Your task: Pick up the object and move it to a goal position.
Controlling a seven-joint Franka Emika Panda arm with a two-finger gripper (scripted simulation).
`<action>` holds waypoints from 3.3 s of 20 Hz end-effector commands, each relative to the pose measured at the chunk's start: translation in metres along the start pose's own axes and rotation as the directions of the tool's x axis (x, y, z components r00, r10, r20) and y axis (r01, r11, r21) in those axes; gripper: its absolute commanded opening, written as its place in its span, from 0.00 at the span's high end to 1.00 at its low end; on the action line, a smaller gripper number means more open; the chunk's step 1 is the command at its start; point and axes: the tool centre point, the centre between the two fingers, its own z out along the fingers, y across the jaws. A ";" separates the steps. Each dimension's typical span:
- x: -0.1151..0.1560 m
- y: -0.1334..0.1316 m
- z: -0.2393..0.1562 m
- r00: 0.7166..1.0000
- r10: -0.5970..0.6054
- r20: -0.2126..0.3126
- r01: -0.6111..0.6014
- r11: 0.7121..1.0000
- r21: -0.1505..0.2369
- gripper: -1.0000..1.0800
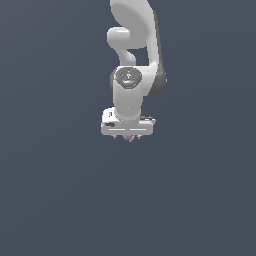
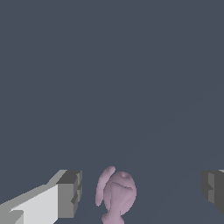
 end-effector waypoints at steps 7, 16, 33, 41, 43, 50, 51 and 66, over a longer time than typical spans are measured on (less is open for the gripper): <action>-0.004 0.015 0.001 1.000 0.010 0.014 -0.010 1.000 -0.007 0.04; -0.007 0.025 0.001 1.000 0.015 0.022 -0.015 1.000 -0.012 0.04; -0.057 0.004 0.044 0.987 0.158 -0.018 -0.158 0.987 0.015 0.04; -0.085 -0.004 0.062 0.973 0.230 -0.034 -0.229 0.973 0.029 0.04; -0.089 -0.005 0.064 0.970 0.240 -0.037 -0.239 0.970 0.030 0.04; -0.092 -0.006 0.066 0.968 0.248 -0.038 -0.247 0.969 0.032 0.04; -0.092 -0.006 0.067 0.968 0.248 -0.038 -0.247 0.969 0.032 0.04; -0.092 -0.007 0.115 0.967 0.250 -0.039 -0.249 0.968 0.032 0.04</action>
